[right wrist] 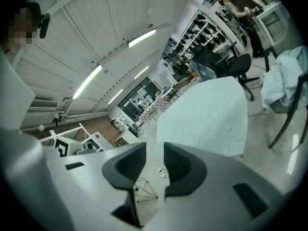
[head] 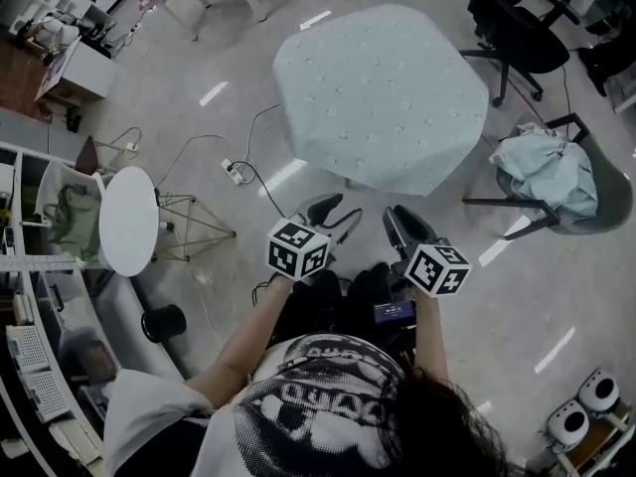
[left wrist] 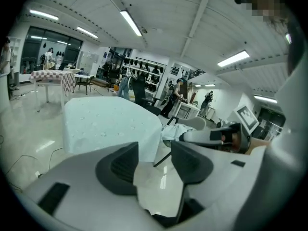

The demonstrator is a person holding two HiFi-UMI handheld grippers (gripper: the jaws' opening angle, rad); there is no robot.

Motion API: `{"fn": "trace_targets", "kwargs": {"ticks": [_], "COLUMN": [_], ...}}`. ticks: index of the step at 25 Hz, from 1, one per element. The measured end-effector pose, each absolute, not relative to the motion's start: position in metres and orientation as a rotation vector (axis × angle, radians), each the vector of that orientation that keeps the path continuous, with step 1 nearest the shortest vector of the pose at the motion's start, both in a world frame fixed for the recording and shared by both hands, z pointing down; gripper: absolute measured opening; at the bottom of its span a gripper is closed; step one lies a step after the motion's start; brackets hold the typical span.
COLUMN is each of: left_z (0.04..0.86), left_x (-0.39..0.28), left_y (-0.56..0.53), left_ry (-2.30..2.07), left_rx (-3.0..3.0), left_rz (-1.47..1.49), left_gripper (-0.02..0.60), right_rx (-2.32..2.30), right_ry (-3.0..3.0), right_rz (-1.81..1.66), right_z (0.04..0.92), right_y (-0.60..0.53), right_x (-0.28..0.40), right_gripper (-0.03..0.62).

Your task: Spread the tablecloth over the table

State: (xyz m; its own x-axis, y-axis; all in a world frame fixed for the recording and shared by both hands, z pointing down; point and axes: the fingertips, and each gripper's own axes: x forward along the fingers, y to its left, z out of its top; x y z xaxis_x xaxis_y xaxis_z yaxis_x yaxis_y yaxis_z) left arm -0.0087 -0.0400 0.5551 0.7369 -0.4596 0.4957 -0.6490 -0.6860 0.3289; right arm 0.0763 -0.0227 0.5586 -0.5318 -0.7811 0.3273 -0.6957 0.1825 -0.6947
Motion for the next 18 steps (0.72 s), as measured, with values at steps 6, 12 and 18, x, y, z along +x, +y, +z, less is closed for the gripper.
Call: {"fn": "trace_targets", "kwargs": {"ticks": [6,12,18], "left_z": [0.537,0.517,0.499], "left_x": [-0.021,-0.050,-0.091], "left_y": [-0.030,-0.025,-0.022], "left_ry": [-0.804,-0.762,-0.741], "left_rx": [2.490,2.562,2.613], "left_rz": [0.501,0.459,0.380], "left_gripper": [0.218,0.196,0.146], "right_rx": [-1.451,-1.416,-1.453], "right_ry": [2.377,2.409,2.398], "right_rz": [-1.211,-1.077,-0.980], "right_z": [0.541,0.508,0.486], "right_y": [-0.011,0.000,0.006], "right_x": [0.053,0.017,-0.023], "right_gripper": [0.103,0.091,0.072]}}
